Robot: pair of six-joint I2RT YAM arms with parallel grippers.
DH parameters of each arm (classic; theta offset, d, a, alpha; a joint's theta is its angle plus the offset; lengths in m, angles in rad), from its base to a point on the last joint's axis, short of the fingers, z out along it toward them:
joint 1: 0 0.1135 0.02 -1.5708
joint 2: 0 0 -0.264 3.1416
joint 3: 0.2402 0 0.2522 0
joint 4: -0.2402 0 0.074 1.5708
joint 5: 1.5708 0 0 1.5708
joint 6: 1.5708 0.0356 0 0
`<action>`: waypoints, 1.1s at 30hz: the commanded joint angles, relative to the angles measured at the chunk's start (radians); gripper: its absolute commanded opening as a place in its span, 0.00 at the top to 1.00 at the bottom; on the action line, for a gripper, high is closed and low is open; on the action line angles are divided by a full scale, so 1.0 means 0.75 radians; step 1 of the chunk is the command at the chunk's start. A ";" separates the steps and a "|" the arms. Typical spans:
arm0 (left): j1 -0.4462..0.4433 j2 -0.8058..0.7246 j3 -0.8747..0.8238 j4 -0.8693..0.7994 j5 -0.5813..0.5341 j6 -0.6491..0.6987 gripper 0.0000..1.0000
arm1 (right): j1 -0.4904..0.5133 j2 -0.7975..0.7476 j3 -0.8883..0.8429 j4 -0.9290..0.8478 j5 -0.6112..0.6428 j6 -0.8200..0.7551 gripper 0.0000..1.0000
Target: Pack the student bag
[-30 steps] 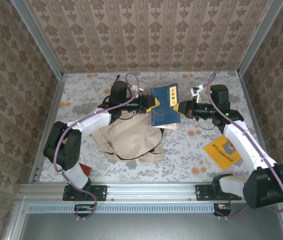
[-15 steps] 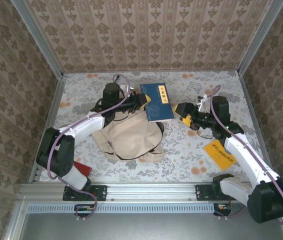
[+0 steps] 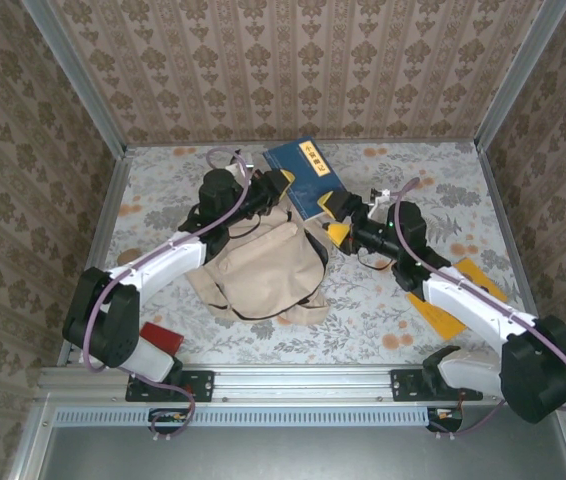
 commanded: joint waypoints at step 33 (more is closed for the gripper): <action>0.003 -0.033 -0.027 0.064 -0.033 -0.153 0.82 | 0.012 0.071 0.125 0.032 0.299 -0.040 0.86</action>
